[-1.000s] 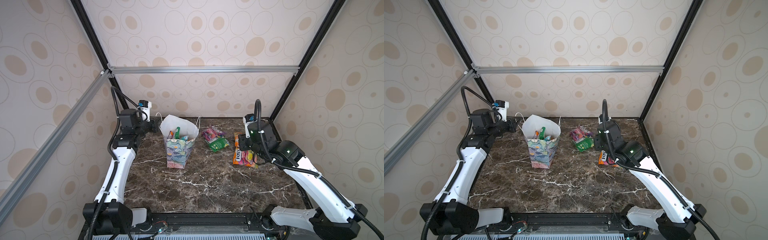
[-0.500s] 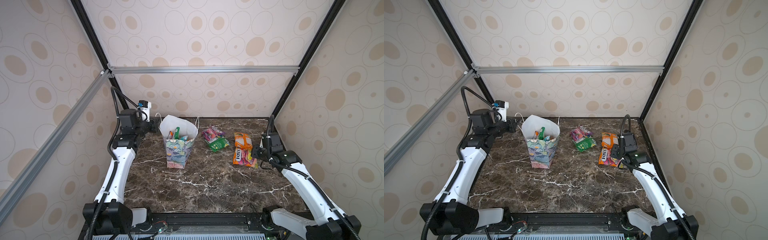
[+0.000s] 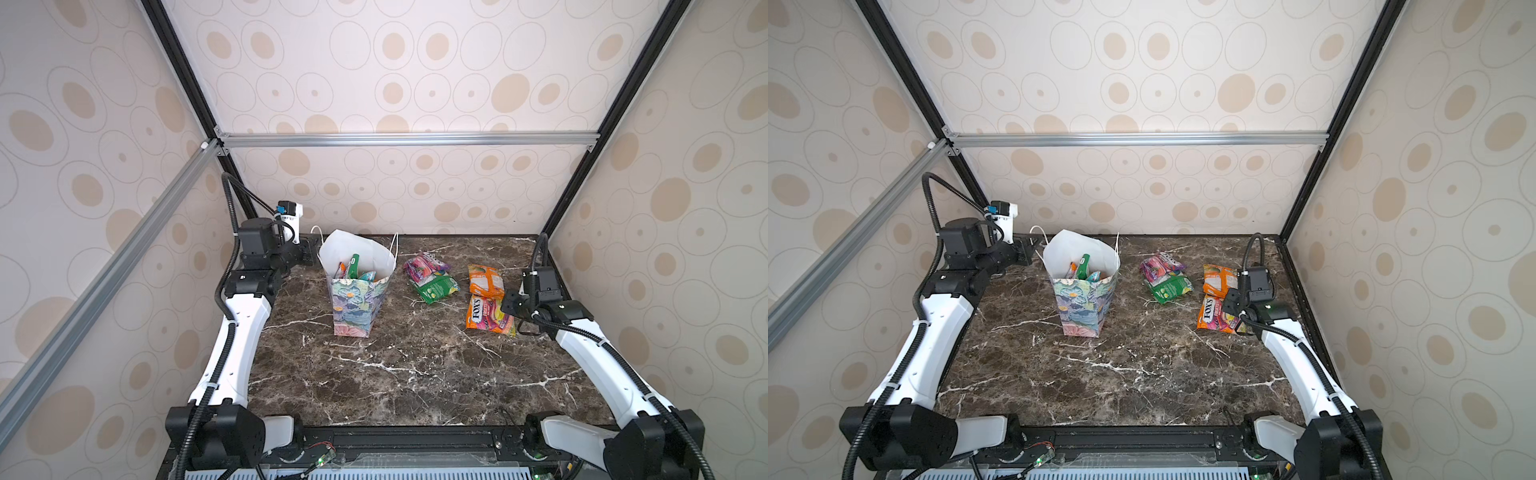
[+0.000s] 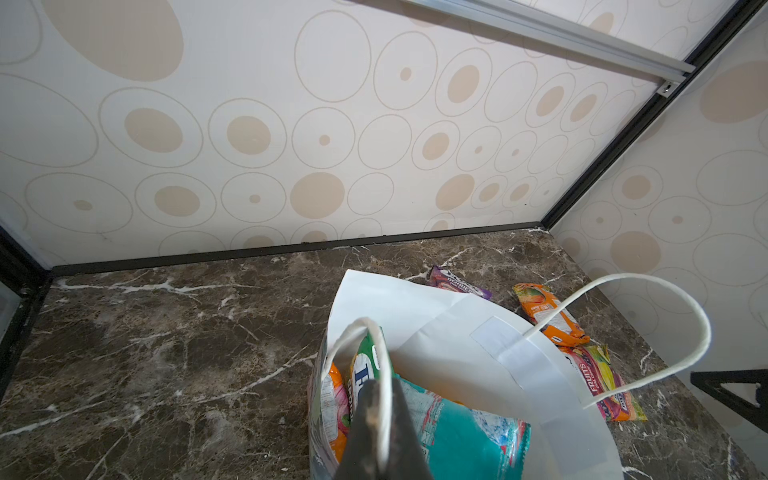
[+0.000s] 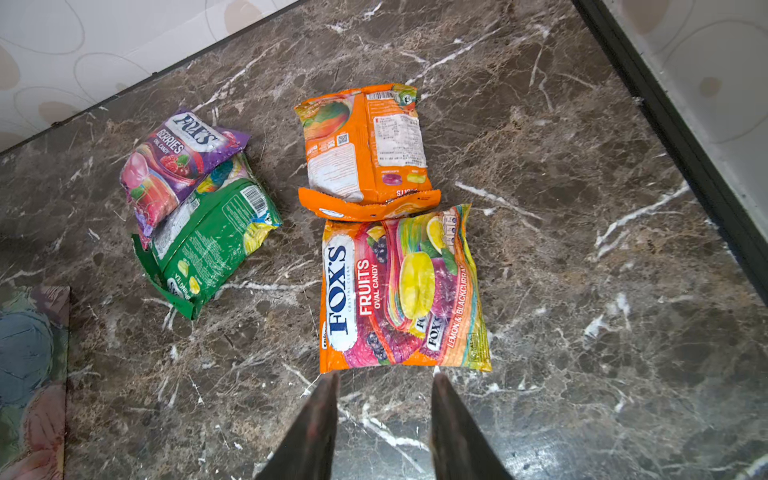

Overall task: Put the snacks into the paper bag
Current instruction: 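Lower the right gripper onto the FOX'S Fruits packet's edge and close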

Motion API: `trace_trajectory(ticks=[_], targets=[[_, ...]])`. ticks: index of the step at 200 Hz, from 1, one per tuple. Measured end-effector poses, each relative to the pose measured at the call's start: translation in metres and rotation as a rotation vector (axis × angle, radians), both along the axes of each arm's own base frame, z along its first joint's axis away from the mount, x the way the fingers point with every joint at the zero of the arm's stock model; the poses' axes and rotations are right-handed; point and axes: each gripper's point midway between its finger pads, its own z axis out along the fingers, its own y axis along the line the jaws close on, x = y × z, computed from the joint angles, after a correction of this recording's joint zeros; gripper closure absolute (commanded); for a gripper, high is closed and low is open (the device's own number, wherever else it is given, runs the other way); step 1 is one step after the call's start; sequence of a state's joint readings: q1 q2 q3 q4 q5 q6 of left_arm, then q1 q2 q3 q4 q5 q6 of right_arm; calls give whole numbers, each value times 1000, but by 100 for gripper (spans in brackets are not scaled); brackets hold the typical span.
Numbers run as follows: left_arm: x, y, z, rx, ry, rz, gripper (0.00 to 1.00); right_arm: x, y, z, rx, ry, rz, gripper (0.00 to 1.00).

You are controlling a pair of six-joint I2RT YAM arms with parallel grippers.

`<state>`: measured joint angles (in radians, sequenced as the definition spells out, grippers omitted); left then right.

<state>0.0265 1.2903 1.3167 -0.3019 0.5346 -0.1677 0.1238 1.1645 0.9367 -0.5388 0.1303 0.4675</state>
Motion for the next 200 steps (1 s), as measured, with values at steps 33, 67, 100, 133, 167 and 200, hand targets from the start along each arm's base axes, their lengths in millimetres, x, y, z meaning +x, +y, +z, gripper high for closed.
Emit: trace_trajectory(ticks=[33, 67, 100, 133, 167, 200], targets=[[-1, -2, 1, -4, -3, -10, 96, 1, -9, -21, -10, 56, -27, 55], [-3, -2, 3, -3, -7, -10, 96, 4, -18, -48, -17, 139, -53, 53], [-3, -2, 3, -3, -5, -9, 96, 7, -28, -71, -14, 204, -79, 51], [-4, -2, 2, -3, -2, -9, 96, 9, -30, -94, -5, 265, -80, 50], [-3, -2, 2, -3, -2, -9, 96, 12, -32, -110, 9, 304, -79, 51], [-3, -1, 2, -2, -2, -6, 96, 15, -35, -114, 8, 307, -81, 50]])
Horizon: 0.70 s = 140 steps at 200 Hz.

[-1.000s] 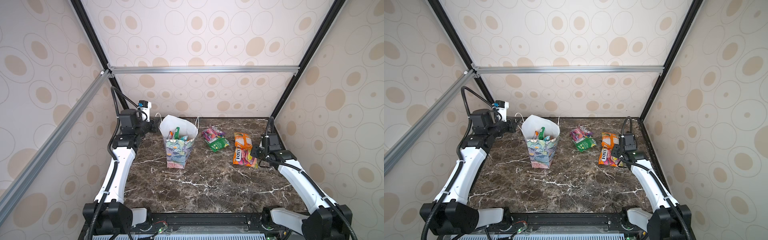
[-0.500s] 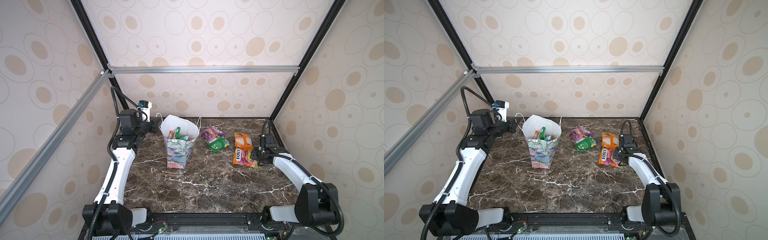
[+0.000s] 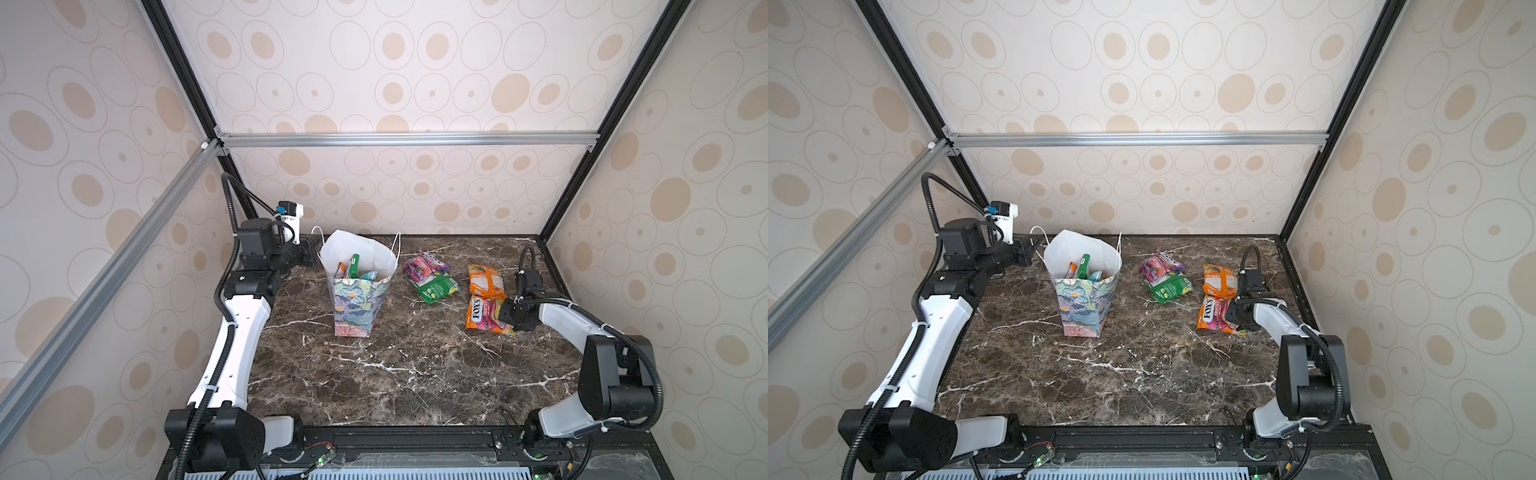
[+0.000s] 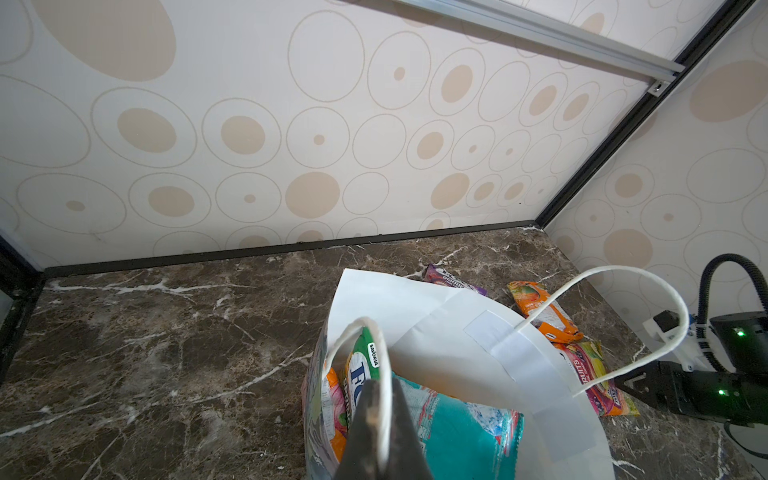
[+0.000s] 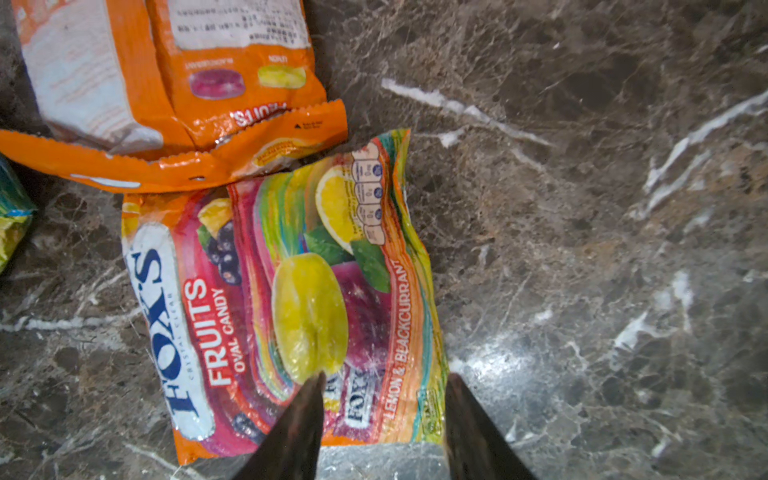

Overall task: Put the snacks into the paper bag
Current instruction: 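Lower the right gripper onto the FOX'S Fruits packet's edge and close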

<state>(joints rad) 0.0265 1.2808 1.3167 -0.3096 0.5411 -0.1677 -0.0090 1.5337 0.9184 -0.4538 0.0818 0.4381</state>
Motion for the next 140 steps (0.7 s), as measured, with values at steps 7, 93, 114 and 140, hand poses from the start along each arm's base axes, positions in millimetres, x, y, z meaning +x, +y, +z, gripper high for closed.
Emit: trace_trajectory(ticks=[7, 93, 114, 140], targets=[[0, 0, 0, 0, 0, 1, 96, 1, -1, -1, -1, 2, -2, 50], [0, 0, 0, 1, 0, 2, 96, 8, -9, -21, 53, 19, -13, 53], [0, 0, 0, 1, 0, 2, 96, 11, -6, -21, 72, 9, -6, 53], [0, 0, 0, 1, 0, 2, 96, 14, -3, -22, 94, 1, 2, 55]])
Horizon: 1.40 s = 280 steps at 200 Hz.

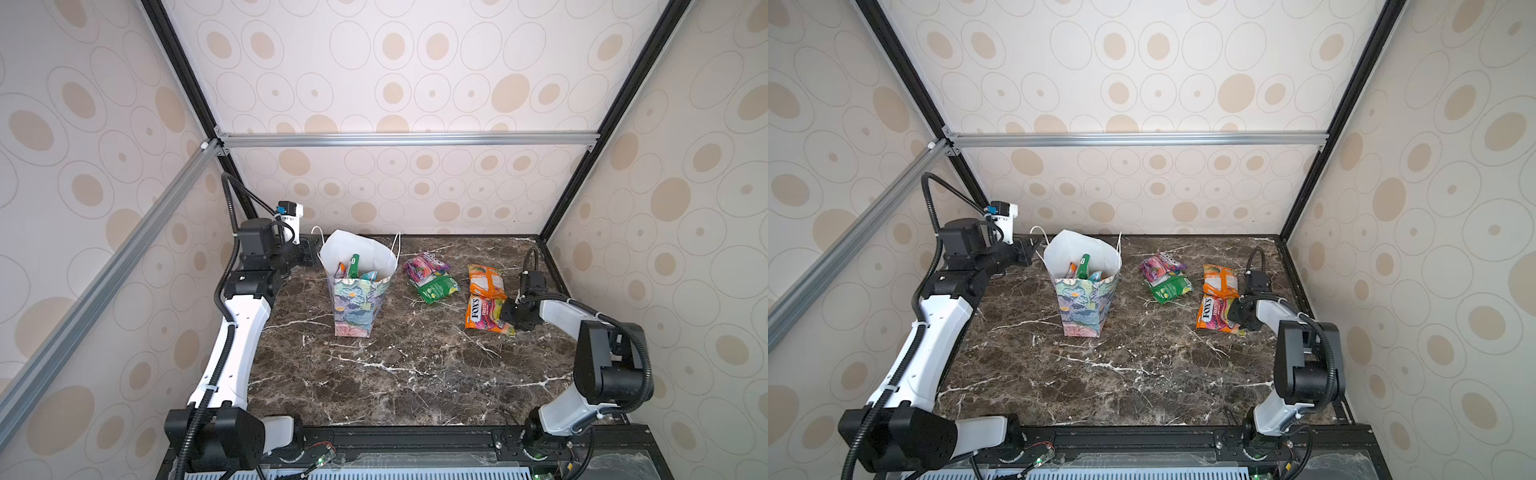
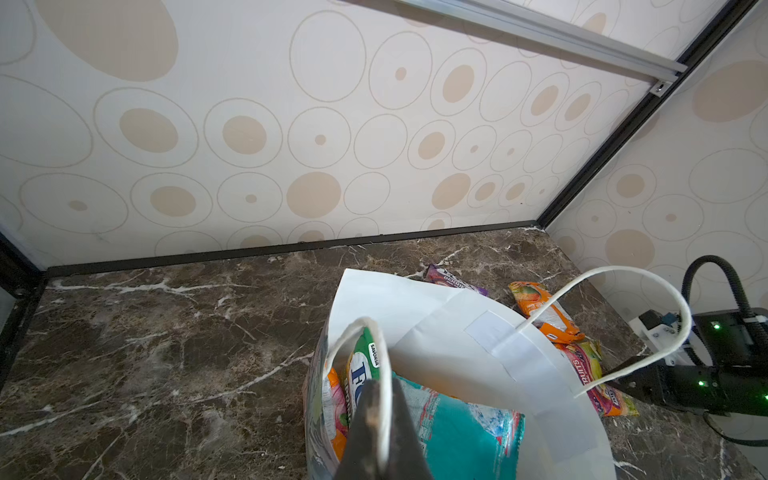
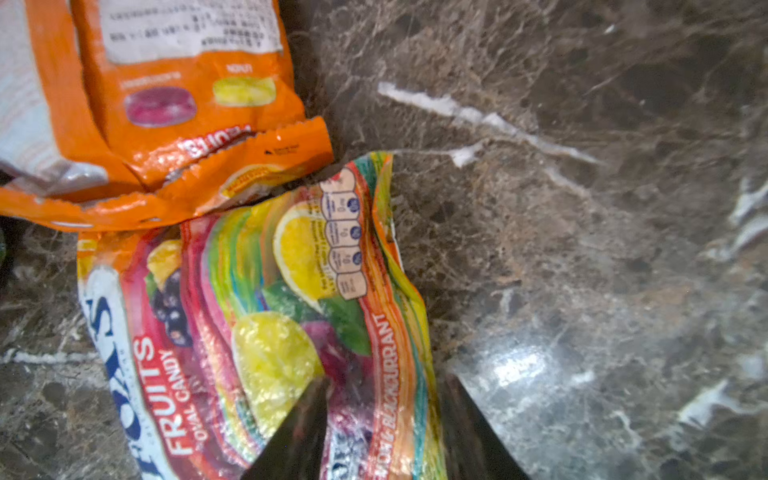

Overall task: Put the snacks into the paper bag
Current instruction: 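Lower the right gripper onto the FOX'S Fruits packet's edge and close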

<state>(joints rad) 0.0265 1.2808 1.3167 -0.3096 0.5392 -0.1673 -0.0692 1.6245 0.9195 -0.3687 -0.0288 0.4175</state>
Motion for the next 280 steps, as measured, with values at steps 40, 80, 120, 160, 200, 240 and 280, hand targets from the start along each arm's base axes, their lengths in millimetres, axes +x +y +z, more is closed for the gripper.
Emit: trace_trajectory(ticks=[40, 80, 120, 160, 200, 240, 280], targets=[[0, 0, 0, 1, 0, 1, 96, 0, 3, -5, 29, 10, 8, 62], [0, 0, 0, 1, 0, 2, 96, 1, 6, -8, 52, 12, 18, 94], [0, 1, 0, 1, 1, 4, 96, 2, 6, -9, 62, 13, 23, 100], [0, 1, 0, 2, 0, 4, 96, 1, 5, -7, 55, 8, 23, 100], [0, 1, 0, 2, 0, 5, 96, 0, 4, 1, 47, -6, 21, 100], [0, 1, 0, 2, 0, 6, 96, 0, 4, 17, 43, -43, 22, 100], [0, 1, 0, 2, 0, 6, 96, -2, 7, 37, 51, -87, 28, 100]])
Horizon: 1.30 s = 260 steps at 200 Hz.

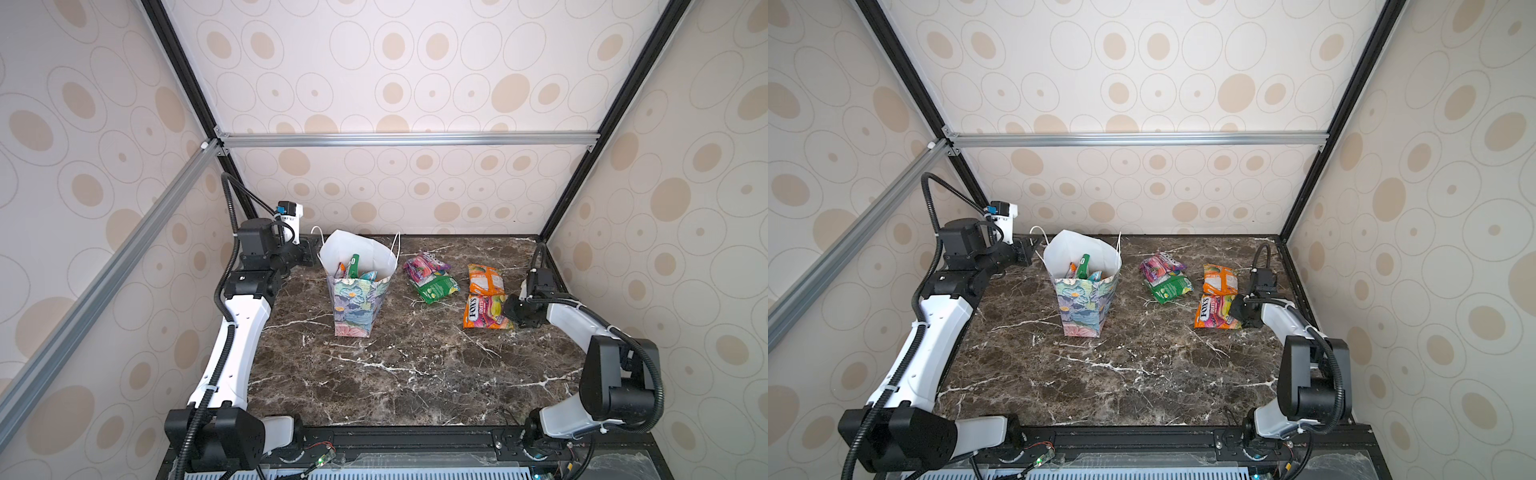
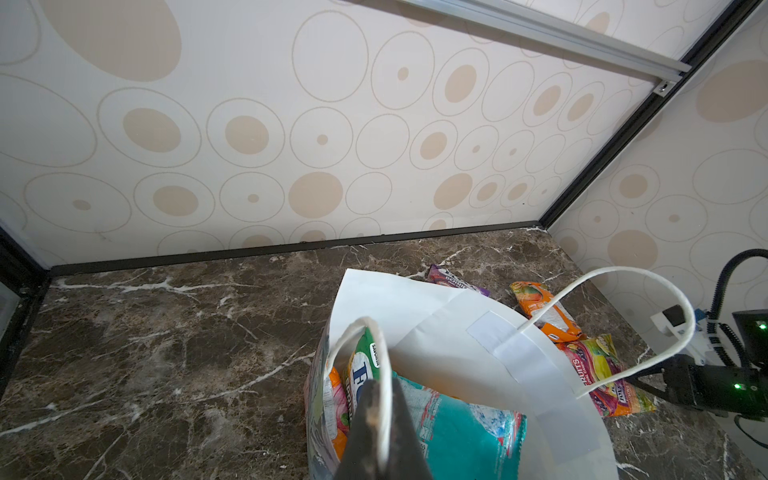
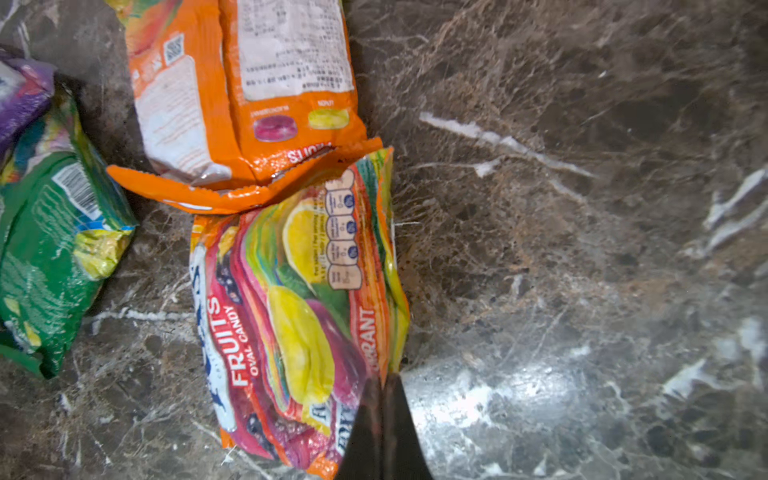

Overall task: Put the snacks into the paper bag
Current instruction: 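Lift the FOX'S Fruits packet off the table with the right gripper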

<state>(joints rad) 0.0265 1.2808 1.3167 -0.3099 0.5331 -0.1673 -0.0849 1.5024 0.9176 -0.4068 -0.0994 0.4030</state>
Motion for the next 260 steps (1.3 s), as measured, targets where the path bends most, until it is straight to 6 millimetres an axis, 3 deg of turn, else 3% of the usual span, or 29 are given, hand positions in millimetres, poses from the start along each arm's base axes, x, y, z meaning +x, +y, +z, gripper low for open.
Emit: trace_trajectory(ticks=[100, 260], targets=[[0, 0, 0, 0, 0, 0, 96, -5, 17, 58, 85, -159, 28, 100], [0, 0, 0, 0, 0, 0, 96, -6, 48, 119, 112, -270, 125, 100]])
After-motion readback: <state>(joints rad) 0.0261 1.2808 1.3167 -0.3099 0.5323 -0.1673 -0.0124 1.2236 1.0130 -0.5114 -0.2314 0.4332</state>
